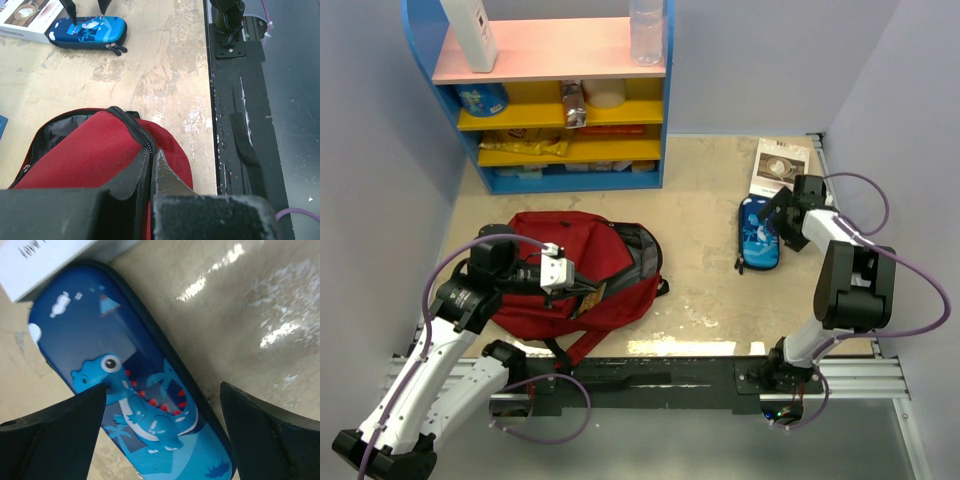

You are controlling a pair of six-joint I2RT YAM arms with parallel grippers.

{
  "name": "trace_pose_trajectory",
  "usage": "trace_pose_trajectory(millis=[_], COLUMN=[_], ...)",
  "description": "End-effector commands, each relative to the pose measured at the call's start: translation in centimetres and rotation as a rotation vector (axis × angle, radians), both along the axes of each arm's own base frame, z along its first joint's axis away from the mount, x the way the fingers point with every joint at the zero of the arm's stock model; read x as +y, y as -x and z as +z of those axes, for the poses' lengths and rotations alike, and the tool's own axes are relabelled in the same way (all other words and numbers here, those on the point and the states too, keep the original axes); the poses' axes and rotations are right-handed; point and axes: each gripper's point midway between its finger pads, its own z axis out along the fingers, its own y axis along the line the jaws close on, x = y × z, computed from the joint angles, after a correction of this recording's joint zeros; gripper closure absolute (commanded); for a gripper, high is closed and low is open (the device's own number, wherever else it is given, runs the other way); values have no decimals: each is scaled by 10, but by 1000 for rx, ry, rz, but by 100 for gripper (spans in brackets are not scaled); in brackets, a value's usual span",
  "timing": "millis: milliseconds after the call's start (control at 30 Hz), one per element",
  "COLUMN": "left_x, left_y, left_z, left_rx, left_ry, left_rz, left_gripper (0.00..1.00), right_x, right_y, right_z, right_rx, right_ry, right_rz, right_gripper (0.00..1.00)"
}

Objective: Pack the student bag
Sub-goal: Pick up the stationery from the center of the board.

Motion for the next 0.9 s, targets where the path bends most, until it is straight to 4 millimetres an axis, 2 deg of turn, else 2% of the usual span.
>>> trace_pose_trajectory(millis=[0,100,200,267,400,500,533,633,700,867], left_x=[-5,-5,-4,-4,-5,-5,-6,-6,-6,-6], left_y=[4,4,5,4,4,4,4,3,3,3], left_z=[15,14,14,15,14,16,17,19,20,21], left_rx=[-62,-56,-58,-59,-54,-53,-52,-51,-50,-49], left_ry=[54,55,56,57,58,66,70,78,81,83], left_rz=[-52,-48,-48,-46,-47,-46,-50,-48,-48,-47], left_gripper=[100,100,100,100,100,100,100,100,100,100], right_x=[4,5,24,35,51,57,58,63,66,73], right_y=[-2,4,4,-4,4,0,-1,0,0,1], right_z=[-12,-29,-38,-31,-24,-5,0,14,18,4], right_rx=[-15,10,-15,-84,-145,-230,-246,-287,-299,-270], right_ry=[-41,-56,-149,-195,-265,-272,-274,-276,-273,-297], right_rz=[44,54,113,148,169,194,196,214,221,233], right_gripper=[1,1,1,1,1,3,6,25,33,55])
